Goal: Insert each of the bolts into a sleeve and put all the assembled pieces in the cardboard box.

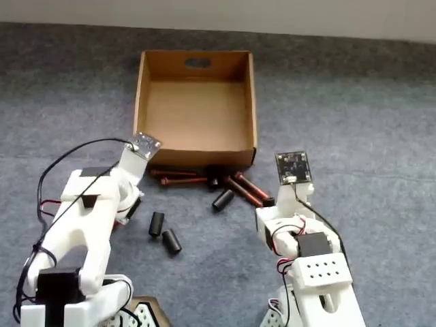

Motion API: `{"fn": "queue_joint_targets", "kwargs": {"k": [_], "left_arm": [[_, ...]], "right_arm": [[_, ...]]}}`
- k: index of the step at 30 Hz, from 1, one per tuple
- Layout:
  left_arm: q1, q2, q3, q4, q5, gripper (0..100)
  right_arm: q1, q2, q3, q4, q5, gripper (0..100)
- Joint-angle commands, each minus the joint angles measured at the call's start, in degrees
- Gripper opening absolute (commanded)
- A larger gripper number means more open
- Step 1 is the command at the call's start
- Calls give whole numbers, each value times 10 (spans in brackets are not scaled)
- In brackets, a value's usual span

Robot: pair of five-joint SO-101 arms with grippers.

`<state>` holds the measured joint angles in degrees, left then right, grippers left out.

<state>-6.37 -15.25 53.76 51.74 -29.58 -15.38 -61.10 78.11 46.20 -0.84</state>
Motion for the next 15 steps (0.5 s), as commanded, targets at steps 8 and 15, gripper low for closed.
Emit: {"fn": "queue_joint_targets", "kwargs": {"k": [8, 15], "left_arm": [[51, -23, -18, -44, 97, 58], [49, -24, -21, -47, 97, 180]], "right_arm": [[0, -11, -2, -8, 6, 5], [0, -11, -2, -8, 6, 5]]}}
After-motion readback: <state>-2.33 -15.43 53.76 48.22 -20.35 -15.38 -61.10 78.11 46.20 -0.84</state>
